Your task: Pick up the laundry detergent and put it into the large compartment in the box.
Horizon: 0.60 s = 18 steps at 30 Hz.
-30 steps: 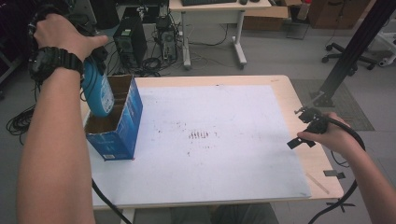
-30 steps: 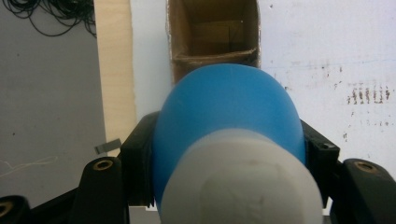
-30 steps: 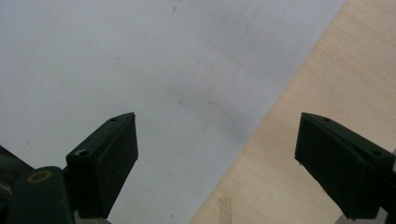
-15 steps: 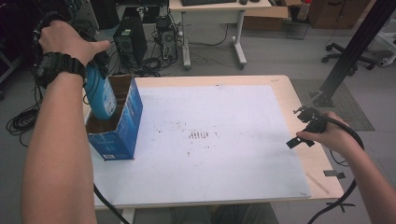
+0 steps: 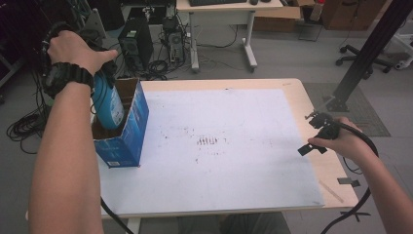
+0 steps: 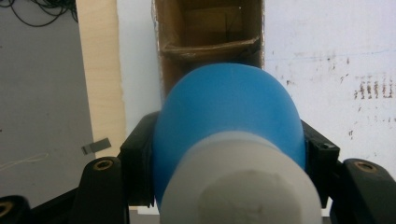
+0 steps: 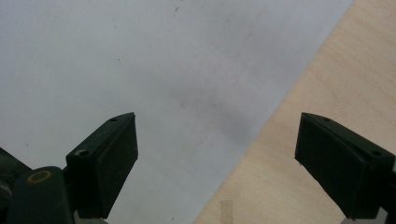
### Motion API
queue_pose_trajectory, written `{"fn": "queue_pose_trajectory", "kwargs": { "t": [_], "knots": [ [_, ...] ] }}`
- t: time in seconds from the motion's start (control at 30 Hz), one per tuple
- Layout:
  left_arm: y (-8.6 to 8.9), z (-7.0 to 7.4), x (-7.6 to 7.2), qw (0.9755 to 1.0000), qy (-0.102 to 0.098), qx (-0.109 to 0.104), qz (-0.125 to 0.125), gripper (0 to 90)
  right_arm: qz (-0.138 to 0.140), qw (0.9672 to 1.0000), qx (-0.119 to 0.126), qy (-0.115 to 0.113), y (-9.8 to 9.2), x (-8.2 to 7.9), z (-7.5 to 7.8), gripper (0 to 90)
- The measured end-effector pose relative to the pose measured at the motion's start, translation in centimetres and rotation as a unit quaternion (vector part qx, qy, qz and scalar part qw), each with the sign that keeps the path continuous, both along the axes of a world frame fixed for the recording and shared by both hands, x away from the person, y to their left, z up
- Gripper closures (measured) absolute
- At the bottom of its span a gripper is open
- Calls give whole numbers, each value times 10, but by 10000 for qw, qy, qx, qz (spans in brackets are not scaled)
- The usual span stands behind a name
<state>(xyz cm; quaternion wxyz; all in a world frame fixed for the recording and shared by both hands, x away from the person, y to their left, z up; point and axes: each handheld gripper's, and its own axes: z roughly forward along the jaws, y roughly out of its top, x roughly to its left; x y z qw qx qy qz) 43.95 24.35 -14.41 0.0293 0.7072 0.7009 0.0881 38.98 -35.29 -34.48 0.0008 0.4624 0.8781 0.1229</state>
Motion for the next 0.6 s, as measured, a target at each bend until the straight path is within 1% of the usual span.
{"fn": "queue_pose_trajectory", "kwargs": {
  "t": [0.33, 0.47, 0.53, 0.6],
  "knots": [
    [1, -14, 2, 10000, 78, -20, -44, 376, 31, 10000, -11, 5, 2, 0, -1, 133],
    [2, -19, 2, 9999, 91, -30, -29, 376, 20, 10000, -17, 12, 3, 0, -2, 133],
    [4, -24, 2, 9999, 117, -59, -21, 376, 23, 10000, -20, 21, 3, 0, -3, 133],
    [4, -25, 2, 9999, 116, -65, -12, 376, 31, 10000, -29, 23, 3, 0, -3, 133]
  ]
}}
